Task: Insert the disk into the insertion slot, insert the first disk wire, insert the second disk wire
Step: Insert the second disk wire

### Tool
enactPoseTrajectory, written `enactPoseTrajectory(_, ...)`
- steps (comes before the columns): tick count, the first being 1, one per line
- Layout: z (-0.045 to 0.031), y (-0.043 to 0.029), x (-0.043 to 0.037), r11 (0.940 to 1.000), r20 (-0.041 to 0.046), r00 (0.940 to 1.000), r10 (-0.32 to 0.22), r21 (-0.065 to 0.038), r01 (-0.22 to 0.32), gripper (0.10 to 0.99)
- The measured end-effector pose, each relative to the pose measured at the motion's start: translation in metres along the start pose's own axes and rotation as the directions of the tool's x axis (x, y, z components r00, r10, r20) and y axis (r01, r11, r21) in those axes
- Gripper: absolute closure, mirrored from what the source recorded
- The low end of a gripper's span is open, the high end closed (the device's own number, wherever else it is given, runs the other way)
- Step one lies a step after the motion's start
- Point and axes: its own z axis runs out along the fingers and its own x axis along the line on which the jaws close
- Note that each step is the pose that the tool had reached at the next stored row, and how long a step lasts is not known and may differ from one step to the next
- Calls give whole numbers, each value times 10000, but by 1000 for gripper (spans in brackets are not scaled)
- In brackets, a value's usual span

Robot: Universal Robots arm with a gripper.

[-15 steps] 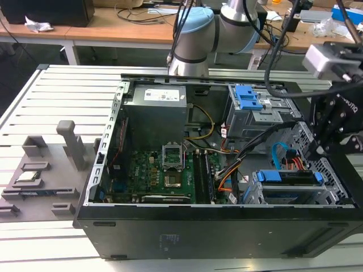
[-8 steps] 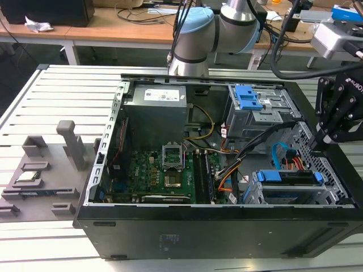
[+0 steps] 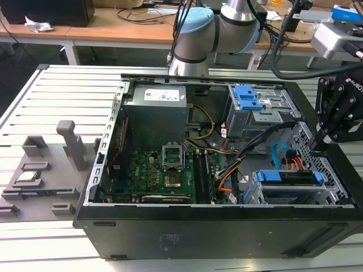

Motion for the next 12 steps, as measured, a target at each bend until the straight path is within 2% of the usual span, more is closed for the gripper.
enactPoseTrajectory(1, -1, 0, 0, 10000, -1, 10000, -1, -1, 1, 918)
enactPoseTrajectory(2, 0, 0, 0, 10000, 0, 10000, 0, 0, 0, 784)
enactPoseTrajectory(5, 24, 34, -5, 10000, -4, 10000, 0, -1, 0, 784)
enactPoseTrajectory(6, 70, 93, -14, 10000, 0, 10000, 0, 0, 0, 784)
enactPoseTrajectory(7, 128, 208, -19, 10000, -1, 10000, -1, 0, 1, 784)
enactPoseTrajectory(8, 170, 293, -18, 10000, 0, 10000, 1, 0, -1, 784)
enactPoseTrajectory(9, 208, 322, -19, 10000, -51, 10000, 3, 1, -3, 784)
enactPoseTrajectory(10, 215, 322, -19, 10000, -92, 10000, 3, 3, -3, 784)
enactPoseTrajectory(12, 215, 322, -19, 10000, -107, 9999, 4, 3, -4, 784)
